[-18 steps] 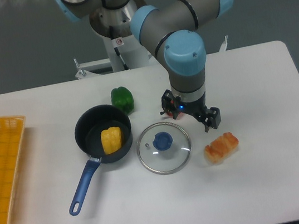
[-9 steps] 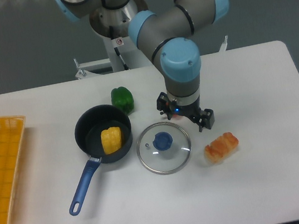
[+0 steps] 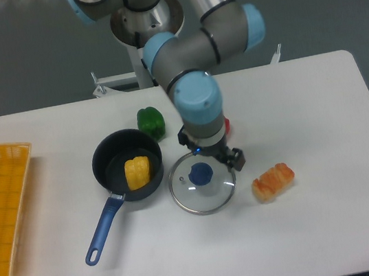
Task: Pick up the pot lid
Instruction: 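Lower the gripper onto the blue knob of the glass lid, then close the gripper around the blue knob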
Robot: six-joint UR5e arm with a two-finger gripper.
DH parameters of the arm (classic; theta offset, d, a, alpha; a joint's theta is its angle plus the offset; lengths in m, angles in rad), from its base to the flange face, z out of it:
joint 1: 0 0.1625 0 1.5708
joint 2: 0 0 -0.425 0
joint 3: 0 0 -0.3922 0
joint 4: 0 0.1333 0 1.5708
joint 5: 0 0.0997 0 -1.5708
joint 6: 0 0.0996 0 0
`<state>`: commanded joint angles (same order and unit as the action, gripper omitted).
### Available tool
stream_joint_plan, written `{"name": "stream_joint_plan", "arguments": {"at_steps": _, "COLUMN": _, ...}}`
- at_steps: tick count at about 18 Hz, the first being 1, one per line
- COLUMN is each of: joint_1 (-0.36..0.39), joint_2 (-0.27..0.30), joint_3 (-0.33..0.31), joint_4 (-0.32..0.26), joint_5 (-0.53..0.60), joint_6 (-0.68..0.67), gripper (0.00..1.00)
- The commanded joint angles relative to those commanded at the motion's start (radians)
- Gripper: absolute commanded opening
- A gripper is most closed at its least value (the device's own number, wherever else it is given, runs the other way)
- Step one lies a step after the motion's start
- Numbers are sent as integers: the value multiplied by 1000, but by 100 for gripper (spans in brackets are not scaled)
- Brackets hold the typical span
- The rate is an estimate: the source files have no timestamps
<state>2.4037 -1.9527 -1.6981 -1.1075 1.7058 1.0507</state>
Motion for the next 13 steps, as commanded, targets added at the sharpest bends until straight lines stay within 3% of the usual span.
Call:
{"name": "stream_joint_plan", "arguments": {"at_steps": 3, "joint_1": -3, "joint_2": -12, "joint_3": 0, "joint_4": 12, "joint_5": 0, "joint_6": -1, "gripper": 100}}
{"name": "stream_joint_plan", "arguments": {"at_steps": 6, "joint_1": -15, "joint_2": -35, "joint_3": -2, "joint_4": 60, "joint_5": 0, "joint_6": -8, "gripper": 100}}
{"name": "stream_joint_plan", "arguments": {"at_steps": 10, "joint_1": -29, "joint_2": -55, "joint_3": -2, "joint_4": 71, "joint_5": 2, "joint_6": -43, "gripper": 100}}
{"name": "stream_joint_plan", "arguments": {"at_steps": 13, "joint_1": -29, "joint_2": -58, "joint_3": -31, "joint_4": 109, "joint_5": 5, "joint_6": -46, "gripper": 100}}
